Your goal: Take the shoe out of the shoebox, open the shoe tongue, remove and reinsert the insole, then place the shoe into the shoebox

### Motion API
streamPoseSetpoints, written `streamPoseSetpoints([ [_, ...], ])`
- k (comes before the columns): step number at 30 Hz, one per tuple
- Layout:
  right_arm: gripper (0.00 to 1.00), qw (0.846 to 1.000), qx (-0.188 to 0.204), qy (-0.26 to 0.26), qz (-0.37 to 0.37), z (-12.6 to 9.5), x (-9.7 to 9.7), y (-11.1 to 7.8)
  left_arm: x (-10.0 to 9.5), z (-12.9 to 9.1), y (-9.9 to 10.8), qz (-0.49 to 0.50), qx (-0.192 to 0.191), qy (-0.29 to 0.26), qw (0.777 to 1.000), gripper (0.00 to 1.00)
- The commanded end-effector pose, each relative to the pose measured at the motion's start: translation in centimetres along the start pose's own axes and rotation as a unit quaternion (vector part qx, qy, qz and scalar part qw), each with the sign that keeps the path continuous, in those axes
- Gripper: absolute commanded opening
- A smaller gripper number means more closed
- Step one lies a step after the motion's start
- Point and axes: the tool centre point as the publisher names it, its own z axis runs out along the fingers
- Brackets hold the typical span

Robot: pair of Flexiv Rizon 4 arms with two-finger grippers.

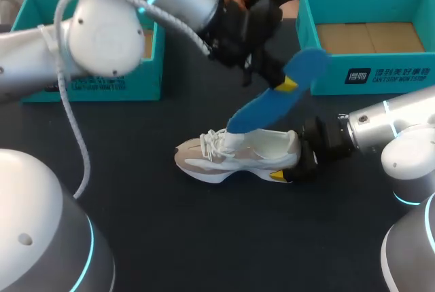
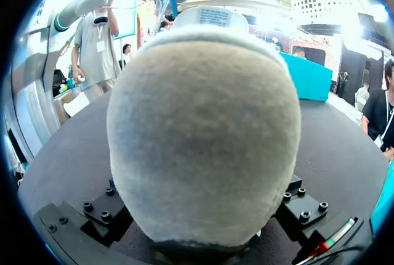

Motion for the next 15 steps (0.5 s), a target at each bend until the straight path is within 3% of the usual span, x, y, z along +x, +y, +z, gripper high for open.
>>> streamPoseSetpoints([
  [1,0.00,1.000,0.002,-0.001,0.000,0.4,0.1,-0.2,0.2,-2.8,-1.6,-0.002,0.020,0.033,0.999,0.00],
  [8,0.00,1.000,0.002,-0.001,0.000,0.4,0.1,-0.2,-0.2,-6.6,-3.8,-0.036,0.121,0.092,0.988,0.00],
  [15,0.00,1.000,0.002,-0.001,0.000,0.4,0.1,-0.2,-0.2,-6.6,-3.8,-0.036,0.121,0.092,0.988,0.00],
])
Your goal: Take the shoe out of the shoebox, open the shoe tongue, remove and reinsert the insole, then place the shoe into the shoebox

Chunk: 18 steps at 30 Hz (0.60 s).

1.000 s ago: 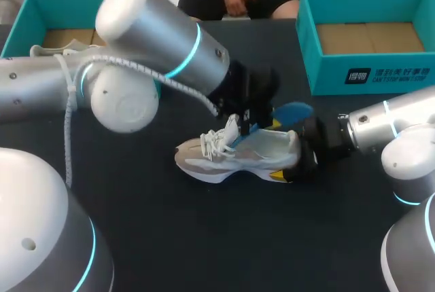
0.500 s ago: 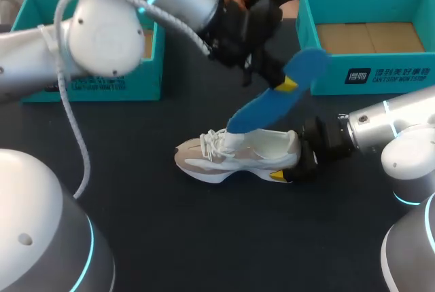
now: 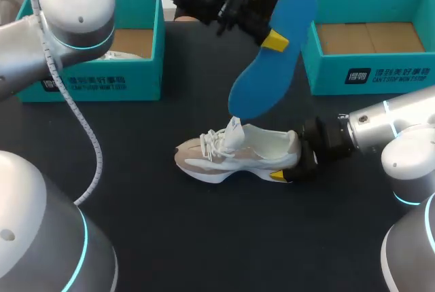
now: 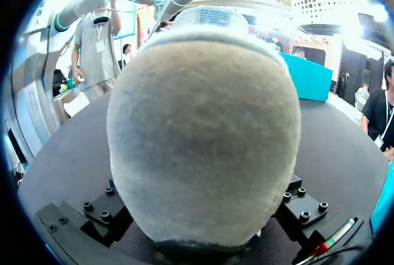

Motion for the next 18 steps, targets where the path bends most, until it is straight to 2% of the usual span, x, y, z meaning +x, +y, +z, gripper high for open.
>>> streamPoseSetpoints([
  [1,0.00,1.000,0.002,-0.001,0.000,0.4,0.1,-0.2,0.1,-0.1,0.4,0.001,0.007,-0.001,1.000,0.00],
  [14,0.00,1.000,0.002,-0.001,0.000,0.4,0.1,-0.2,0.1,-0.1,0.4,0.001,0.007,-0.001,1.000,0.00],
  [18,0.00,1.000,0.002,-0.001,0.000,0.4,0.1,-0.2,2.6,-1.1,-0.4,-0.053,0.030,-0.025,0.998,0.00],
])
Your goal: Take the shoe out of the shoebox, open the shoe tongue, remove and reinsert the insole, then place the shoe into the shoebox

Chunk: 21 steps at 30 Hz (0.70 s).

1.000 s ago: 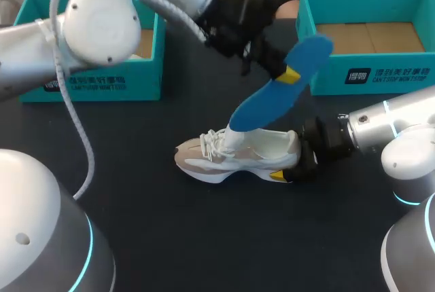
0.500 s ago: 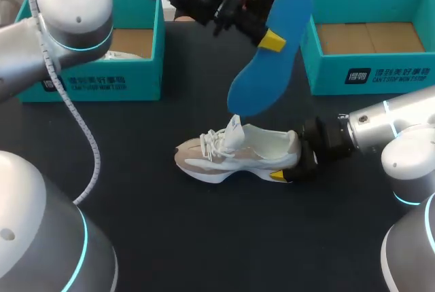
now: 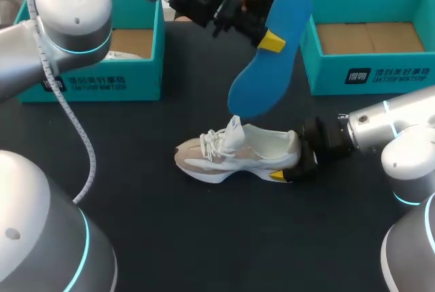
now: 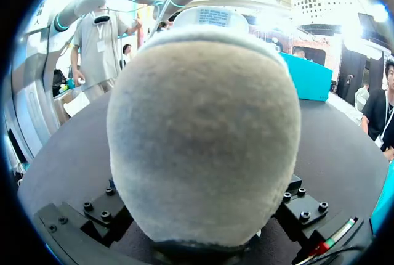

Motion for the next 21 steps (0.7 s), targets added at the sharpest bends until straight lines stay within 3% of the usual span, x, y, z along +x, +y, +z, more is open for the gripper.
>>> streamPoseSetpoints([
  [1,0.00,1.000,0.002,-0.001,0.000,0.4,0.1,-0.2,2.6,-1.0,-0.5,-0.055,0.021,-0.042,0.997,0.00],
  [3,0.00,1.000,0.002,-0.001,0.000,0.4,0.1,-0.2,3.3,-1.6,-1.4,-0.090,0.027,-0.060,0.994,0.00],
  [5,0.00,1.000,0.002,-0.001,0.000,0.4,0.1,-0.2,3.9,-2.2,-2.4,-0.136,0.064,-0.061,0.987,0.00],
  [7,0.00,1.000,0.002,-0.001,0.000,0.4,0.1,-0.2,4.2,-2.6,-3.1,-0.173,0.076,-0.070,0.979,0.00],
  [14,0.00,1.000,0.002,-0.001,0.000,0.4,0.1,-0.2,6.0,-3.2,-4.8,-0.306,0.130,-0.034,0.942,0.00],
  [17,0.00,1.000,0.002,-0.001,0.000,0.4,0.1,-0.2,6.7,-3.2,-5.4,-0.343,0.147,-0.014,0.928,0.00],
  [21,0.00,1.000,0.002,-0.001,0.000,0.4,0.1,-0.2,6.7,-3.2,-5.4,-0.343,0.147,-0.014,0.928,0.00],
])
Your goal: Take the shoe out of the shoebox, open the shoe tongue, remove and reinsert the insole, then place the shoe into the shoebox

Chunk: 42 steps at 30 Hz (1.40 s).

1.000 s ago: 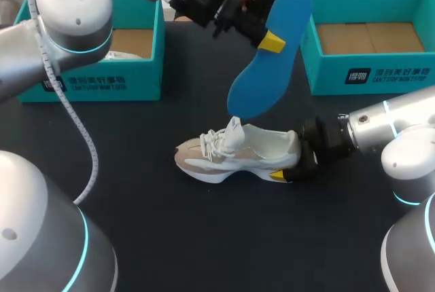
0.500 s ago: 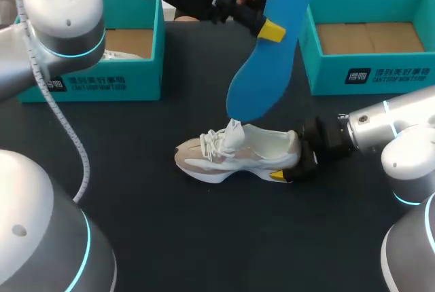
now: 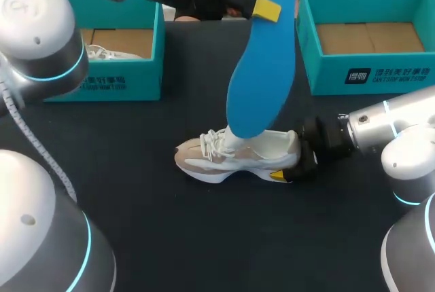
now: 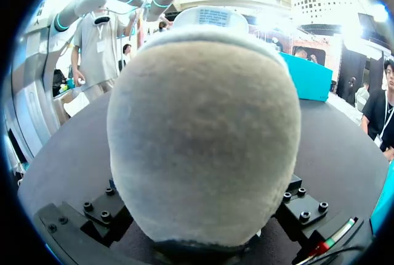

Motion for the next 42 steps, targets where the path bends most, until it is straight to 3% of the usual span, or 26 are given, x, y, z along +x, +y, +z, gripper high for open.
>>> streamPoseSetpoints([
  [1,0.00,1.000,0.002,-0.001,0.000,0.4,0.1,-0.2,-0.2,0.0,0.7,-0.047,0.026,0.014,0.998,0.00],
  [8,0.00,1.000,0.002,-0.001,0.000,0.4,0.1,-0.2,-0.2,0.0,0.7,-0.047,0.026,0.014,0.998,0.00],
  [14,0.00,1.000,0.002,-0.001,0.000,0.4,0.1,-0.2,1.5,0.8,1.8,-0.010,0.050,0.063,0.997,0.00],
  [25,0.00,1.000,0.002,-0.001,0.000,0.4,0.1,-0.2,5.0,1.2,3.3,-0.044,0.075,0.071,0.994,0.00],
  [33,0.00,1.000,0.002,-0.001,0.000,0.4,0.1,-0.2,6.6,1.1,4.1,-0.099,0.067,0.096,0.988,0.00],
  [42,0.00,1.000,0.002,-0.001,0.000,0.4,0.1,-0.2,6.9,1.3,4.5,-0.116,0.052,0.091,0.988,0.00],
])
